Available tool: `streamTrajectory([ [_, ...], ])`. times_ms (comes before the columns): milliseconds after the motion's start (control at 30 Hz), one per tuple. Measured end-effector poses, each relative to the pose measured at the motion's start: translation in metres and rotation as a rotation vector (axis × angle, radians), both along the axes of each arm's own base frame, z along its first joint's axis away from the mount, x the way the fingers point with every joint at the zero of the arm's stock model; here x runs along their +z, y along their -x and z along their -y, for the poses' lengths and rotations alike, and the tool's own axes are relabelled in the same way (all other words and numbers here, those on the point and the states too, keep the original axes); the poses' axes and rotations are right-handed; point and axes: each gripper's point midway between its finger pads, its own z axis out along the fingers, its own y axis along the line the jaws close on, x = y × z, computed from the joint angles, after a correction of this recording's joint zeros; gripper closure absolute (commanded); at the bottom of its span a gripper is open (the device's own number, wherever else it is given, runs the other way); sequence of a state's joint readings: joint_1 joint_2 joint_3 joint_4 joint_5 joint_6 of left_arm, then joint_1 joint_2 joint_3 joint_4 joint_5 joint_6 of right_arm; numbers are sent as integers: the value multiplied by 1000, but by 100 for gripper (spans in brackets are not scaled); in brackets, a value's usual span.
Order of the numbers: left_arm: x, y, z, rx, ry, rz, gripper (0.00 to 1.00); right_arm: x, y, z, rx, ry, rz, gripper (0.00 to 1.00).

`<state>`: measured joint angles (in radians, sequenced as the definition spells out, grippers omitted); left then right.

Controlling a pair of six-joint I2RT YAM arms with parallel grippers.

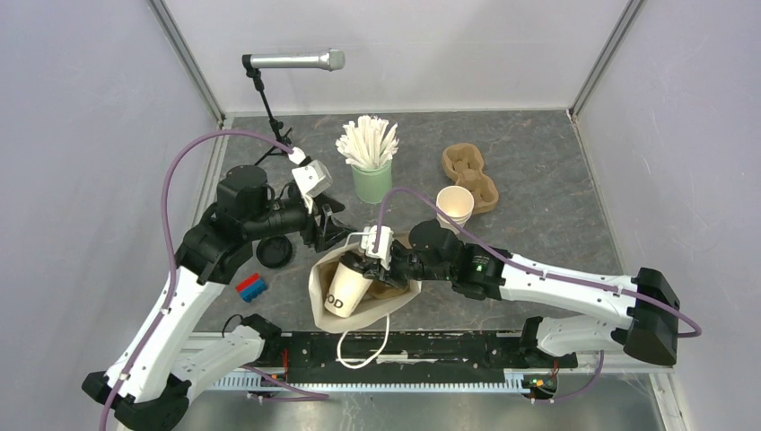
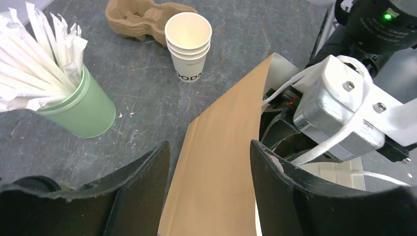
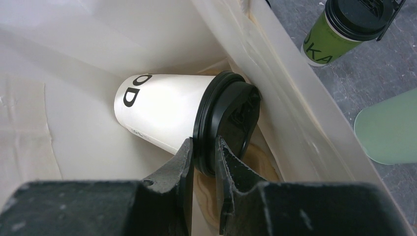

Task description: Pack the takeout coffee

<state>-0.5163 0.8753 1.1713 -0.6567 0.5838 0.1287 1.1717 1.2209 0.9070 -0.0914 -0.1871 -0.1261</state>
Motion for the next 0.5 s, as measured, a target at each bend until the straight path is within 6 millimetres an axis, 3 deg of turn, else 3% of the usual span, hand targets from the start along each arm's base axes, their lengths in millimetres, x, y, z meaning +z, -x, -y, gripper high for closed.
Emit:
streamTrajectory([
  [300, 0, 5, -11, -22, -84, 55, 35, -1, -1, -1, 1, 4, 1, 100],
  [500, 24, 4, -19, 2, -112, 103, 33, -1, -1, -4, 8, 6, 1, 100],
])
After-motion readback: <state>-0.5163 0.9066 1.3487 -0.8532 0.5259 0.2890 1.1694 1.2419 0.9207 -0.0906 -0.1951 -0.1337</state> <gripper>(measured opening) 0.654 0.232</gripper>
